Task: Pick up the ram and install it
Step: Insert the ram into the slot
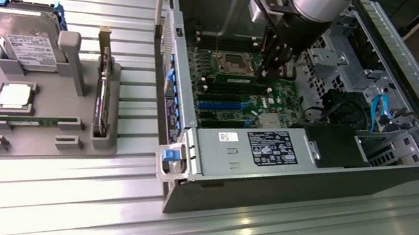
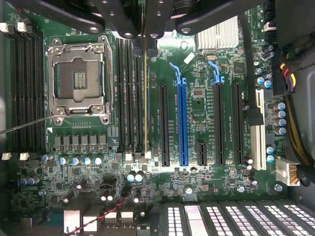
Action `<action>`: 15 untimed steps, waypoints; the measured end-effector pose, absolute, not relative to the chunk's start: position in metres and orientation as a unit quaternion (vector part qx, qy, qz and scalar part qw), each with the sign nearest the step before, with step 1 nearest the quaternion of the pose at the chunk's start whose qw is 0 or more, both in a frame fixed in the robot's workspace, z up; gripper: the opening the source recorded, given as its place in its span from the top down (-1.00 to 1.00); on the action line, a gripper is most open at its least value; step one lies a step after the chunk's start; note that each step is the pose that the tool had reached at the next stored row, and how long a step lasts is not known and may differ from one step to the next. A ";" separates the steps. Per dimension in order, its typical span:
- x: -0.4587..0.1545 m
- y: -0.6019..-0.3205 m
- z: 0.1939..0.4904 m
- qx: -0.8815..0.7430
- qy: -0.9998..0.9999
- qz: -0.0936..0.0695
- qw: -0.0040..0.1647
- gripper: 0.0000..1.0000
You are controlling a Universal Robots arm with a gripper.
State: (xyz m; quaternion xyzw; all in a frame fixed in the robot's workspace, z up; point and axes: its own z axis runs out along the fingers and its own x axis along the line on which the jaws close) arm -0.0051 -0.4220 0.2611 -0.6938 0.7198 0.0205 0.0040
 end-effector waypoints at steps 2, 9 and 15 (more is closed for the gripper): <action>-0.005 -0.422 0.259 -0.694 0.720 0.020 0.004 0.76; -0.005 -0.422 0.257 -0.694 0.720 0.020 0.004 0.76; -0.006 -0.422 0.255 -0.694 0.720 0.020 0.004 0.76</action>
